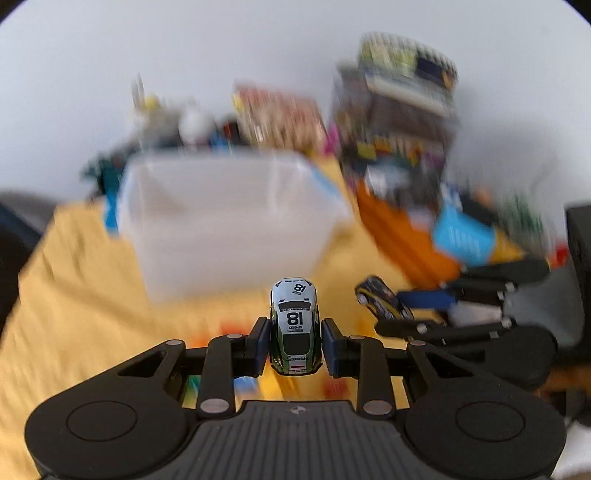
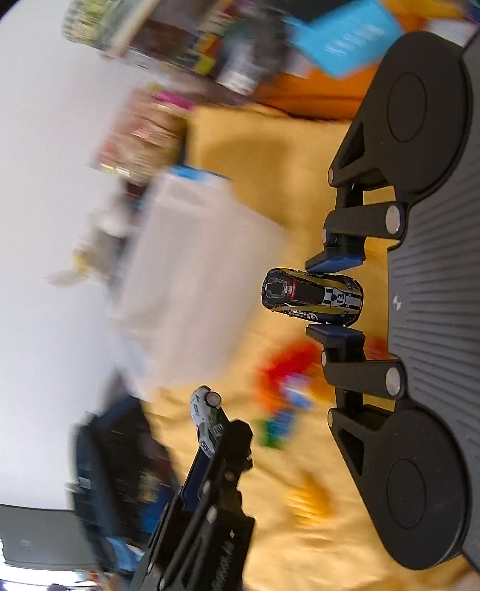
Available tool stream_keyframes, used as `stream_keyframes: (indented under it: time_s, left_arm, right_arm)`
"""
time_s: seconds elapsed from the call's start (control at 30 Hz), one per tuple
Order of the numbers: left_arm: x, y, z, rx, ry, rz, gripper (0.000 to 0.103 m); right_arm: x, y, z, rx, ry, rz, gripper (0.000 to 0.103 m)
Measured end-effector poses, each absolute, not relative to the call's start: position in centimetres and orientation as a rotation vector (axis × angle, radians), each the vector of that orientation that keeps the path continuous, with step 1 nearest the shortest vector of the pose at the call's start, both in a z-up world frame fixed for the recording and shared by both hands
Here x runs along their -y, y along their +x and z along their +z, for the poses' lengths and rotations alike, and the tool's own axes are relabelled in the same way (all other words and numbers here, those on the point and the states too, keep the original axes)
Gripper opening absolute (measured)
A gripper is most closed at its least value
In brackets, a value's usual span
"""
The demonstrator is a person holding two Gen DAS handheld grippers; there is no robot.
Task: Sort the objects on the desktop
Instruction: 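Lower both cars into the white bin and open both tools, then move both tools back over the blanket, left tool to the long yellow brick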
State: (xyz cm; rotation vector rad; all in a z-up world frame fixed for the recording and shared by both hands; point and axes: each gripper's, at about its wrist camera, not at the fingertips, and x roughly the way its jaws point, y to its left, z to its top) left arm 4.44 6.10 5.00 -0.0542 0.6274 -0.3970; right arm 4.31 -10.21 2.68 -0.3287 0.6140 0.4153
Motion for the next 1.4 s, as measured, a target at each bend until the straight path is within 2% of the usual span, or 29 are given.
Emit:
stream_keyframes:
  time_s: [0.27,0.4,0.57,0.6,0.67,0.73,0.8,0.9,0.93,1.27,1.4]
  left_arm:
    - [-6.7,13.4,11.1,-0.448,0.007,-0.324,0.033]
    - [-6.6,18.2,9.8,-0.507,-0.013,-0.278,0.033]
    - [-6.8,21.2,5.1,-0.667,-0.007,-0.232,0.034]
    - [-7.0,20.8,4.8,-0.658,-0.016,-0.239,0.035]
    - [-7.4,19.6,5.0,-0.634,-0.026,-0.252,0.046]
    - [-7.7,17.8,5.5,-0.601,-0.024,-0.248,0.048]
    - [-8.1,15.5,6.2,-0.566,-0.029,-0.251,0.05]
    - [-8.8,11.5,6.3,-0.528,-0.021,-0.237,0.06]
    - [-8.8,10.6,6.1,-0.533,-0.003,-0.218,0.064]
    - [-9.3,0.3,-2.2,-0.787,0.149,-0.115,0.064]
    - [-9.3,-2.2,-4.1,-0.821,0.134,-0.13,0.064]
  right_arm:
    - [8.2,13.1,9.5,-0.393,-0.247,0.348,0.033]
    - [6.5,17.5,8.2,-0.464,-0.217,0.313,0.033]
    - [5.5,19.4,4.9,-0.588,-0.228,0.312,0.035]
    - [5.6,19.1,4.6,-0.59,-0.233,0.316,0.035]
    - [5.8,18.2,4.7,-0.57,-0.234,0.316,0.035]
    - [6.1,17.2,5.2,-0.538,-0.223,0.318,0.036]
    - [6.6,15.7,5.8,-0.505,-0.21,0.325,0.043]
    - [7.2,13.1,6.0,-0.479,-0.219,0.365,0.053]
    - [7.4,12.2,5.7,-0.496,-0.244,0.387,0.053]
    - [9.1,5.8,-2.5,-0.783,-0.316,0.479,0.054]
    - [9.3,3.2,-4.9,-0.854,-0.35,0.485,0.054]
